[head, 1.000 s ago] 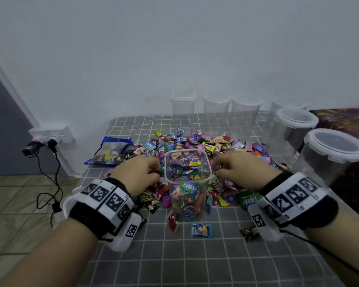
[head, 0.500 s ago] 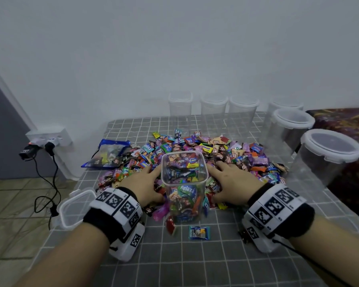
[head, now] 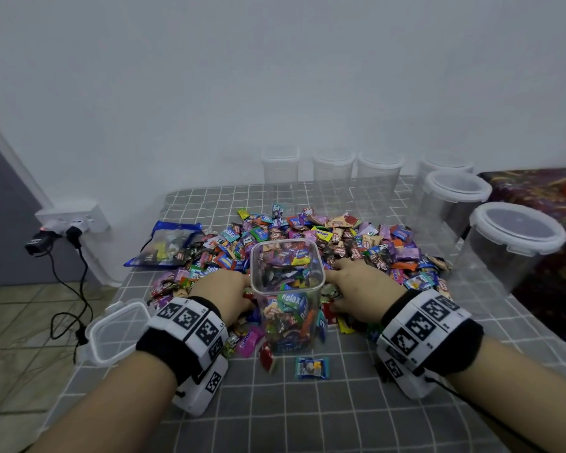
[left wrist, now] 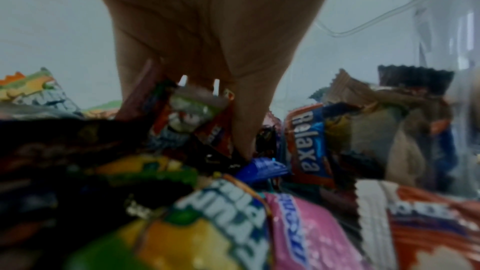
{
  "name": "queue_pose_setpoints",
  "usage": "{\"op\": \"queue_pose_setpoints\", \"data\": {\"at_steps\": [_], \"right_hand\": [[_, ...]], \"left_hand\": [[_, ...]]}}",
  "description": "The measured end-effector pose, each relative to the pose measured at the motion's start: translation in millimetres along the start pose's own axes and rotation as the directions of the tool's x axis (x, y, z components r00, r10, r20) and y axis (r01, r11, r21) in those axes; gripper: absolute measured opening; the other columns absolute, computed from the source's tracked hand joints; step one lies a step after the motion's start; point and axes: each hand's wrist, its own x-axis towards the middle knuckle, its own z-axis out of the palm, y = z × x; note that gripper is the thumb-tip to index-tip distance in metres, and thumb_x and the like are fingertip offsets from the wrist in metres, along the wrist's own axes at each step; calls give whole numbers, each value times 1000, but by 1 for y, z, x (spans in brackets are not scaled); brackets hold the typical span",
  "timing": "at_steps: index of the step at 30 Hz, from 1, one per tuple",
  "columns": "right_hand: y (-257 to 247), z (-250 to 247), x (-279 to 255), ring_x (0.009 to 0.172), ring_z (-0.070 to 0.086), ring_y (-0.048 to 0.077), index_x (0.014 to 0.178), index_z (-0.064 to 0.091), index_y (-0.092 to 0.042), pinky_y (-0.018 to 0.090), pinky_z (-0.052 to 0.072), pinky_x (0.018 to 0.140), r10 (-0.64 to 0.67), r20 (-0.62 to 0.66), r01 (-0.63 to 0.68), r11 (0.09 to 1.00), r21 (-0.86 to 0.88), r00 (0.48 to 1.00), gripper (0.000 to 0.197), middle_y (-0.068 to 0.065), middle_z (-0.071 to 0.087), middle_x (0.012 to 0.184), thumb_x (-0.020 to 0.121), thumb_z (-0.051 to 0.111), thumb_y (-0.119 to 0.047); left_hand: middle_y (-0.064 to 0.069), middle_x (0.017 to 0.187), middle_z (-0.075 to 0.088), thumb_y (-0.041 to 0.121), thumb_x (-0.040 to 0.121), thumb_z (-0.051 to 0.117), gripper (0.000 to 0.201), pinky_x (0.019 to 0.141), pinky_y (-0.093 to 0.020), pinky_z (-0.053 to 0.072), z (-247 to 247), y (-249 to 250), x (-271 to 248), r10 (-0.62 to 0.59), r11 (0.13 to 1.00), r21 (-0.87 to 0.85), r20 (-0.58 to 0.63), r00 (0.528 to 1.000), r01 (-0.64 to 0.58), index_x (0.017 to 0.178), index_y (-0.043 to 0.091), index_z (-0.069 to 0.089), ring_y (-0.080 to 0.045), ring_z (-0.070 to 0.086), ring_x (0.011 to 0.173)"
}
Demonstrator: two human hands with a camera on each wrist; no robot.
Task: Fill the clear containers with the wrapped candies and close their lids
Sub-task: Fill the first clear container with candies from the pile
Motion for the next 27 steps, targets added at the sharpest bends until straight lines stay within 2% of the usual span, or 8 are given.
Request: {"op": "queue_pose_setpoints", "data": {"at_steps": [5, 12, 16, 18, 19, 21, 24, 27], "right_hand": [[-2, -4, -2, 110, 53, 26, 132, 50, -26, 38, 48, 91, -7, -81, 11, 999, 51, 997, 39, 7, 47, 123, 94, 51, -21], [-5, -7, -5, 102, 55, 26, 120, 55, -16, 34, 46, 82, 2, -164, 16, 994, 109, 986, 29, 6, 49, 112, 93, 45, -11], [-2, -9, -8, 92, 52, 25, 100, 55, -11, 30, 37, 71, 18, -232, 11, 992, 126, 973, 14, -1, 41, 88, 91, 44, -9], [-2, -11, -10, 83, 46, 23, 87, 48, -13, 29, 31, 67, 36, -252, 0, 990, 142, 967, 6, -6, 35, 77, 91, 44, -10], [-3, -12, -11, 80, 42, 21, 83, 44, -13, 28, 29, 66, 47, -265, -4, 987, 160, 963, 9, -7, 34, 74, 91, 44, -10], [-2, -17, -14, 80, 41, 18, 79, 42, -14, 28, 28, 66, 69, -313, 4, 974, 228, 947, 13, -5, 39, 77, 91, 45, -8], [-6, -32, -21, 81, 43, 19, 76, 49, -13, 29, 25, 64, 102, -422, 50, 941, 334, 901, 15, -2, 46, 80, 91, 48, -8], [-13, -48, -26, 86, 49, 25, 92, 58, 0, 33, 30, 68, 101, -530, 136, 911, 389, 842, 12, 9, 56, 89, 92, 51, -11]], "left_hand": [[-7, 101, 66, 25, 94, 50, 19, 81, -35, 48, -1, 2, -3, -46, 999, -14, -84, 995, 45, 101, 16, 65, -26, 60, 95], [-7, 100, 65, 25, 95, 49, 19, 76, -32, 45, -3, 1, -6, -69, 997, -55, -197, 978, 60, 99, 14, 64, -25, 59, 93], [-3, 94, 64, 31, 94, 52, 19, 70, -28, 40, -1, -5, -7, -52, 995, -100, -282, 958, 24, 91, 16, 63, -18, 49, 78], [-2, 94, 65, 33, 93, 53, 19, 69, -28, 41, 0, -9, -6, -57, 991, -132, -312, 948, 16, 90, 17, 62, -18, 52, 79], [-2, 94, 66, 34, 93, 54, 20, 70, -29, 43, 0, -10, -5, -64, 988, -153, -323, 944, 14, 93, 17, 64, -19, 55, 82], [-1, 94, 66, 35, 92, 55, 21, 71, -31, 46, -1, -12, -6, -79, 980, -200, -355, 931, 6, 98, 18, 66, -21, 59, 86], [-3, 90, 66, 34, 91, 57, 23, 72, -33, 46, -9, -12, -10, -87, 966, -257, -424, 902, -27, 93, 14, 67, -23, 61, 88], [-1, 90, 66, 34, 90, 58, 22, 73, -33, 46, -24, -9, -17, -106, 947, -314, -487, 867, -61, 98, 15, 68, -21, 59, 85]]}}
